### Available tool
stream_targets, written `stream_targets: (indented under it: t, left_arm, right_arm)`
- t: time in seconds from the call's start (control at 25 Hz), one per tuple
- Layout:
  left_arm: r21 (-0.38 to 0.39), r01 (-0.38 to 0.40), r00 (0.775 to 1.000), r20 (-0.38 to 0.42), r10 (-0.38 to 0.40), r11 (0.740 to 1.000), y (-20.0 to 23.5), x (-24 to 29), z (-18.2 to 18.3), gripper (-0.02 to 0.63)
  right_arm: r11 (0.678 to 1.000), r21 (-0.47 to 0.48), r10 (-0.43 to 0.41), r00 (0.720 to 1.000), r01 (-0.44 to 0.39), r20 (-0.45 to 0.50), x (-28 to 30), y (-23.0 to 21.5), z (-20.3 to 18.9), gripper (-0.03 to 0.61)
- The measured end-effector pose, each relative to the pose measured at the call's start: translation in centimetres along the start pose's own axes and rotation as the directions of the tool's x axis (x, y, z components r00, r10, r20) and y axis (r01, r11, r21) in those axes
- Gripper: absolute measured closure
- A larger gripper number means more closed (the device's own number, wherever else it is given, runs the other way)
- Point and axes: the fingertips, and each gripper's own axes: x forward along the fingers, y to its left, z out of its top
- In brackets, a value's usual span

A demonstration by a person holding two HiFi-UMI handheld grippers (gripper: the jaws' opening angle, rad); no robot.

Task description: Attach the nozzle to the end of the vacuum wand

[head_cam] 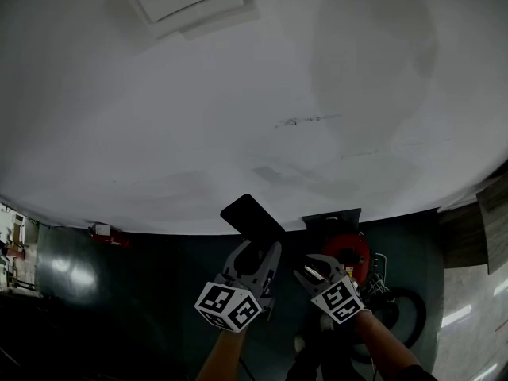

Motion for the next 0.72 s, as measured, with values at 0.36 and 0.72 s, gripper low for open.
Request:
stream_targets:
  t: [0.36,0.72]
  left_arm:
    - [-0.016,-0.024,1.0,-0.016,0.024,1.0,0.4,-2.3,-1.0,0.466]
    - [-0.003,-0.031,0.999,-0.02,0.031,1.0,-0.7,-4.8,-1.8,0.468]
  right_arm:
    - [0.999,0.013,-0.04,0.998,0.04,-0.042,0.2,-1.1,-0.8,0.422]
    - [0.993,0.059,-0.102,0.995,0.102,0.003,-2.2,-1.4,0.7,0.419]
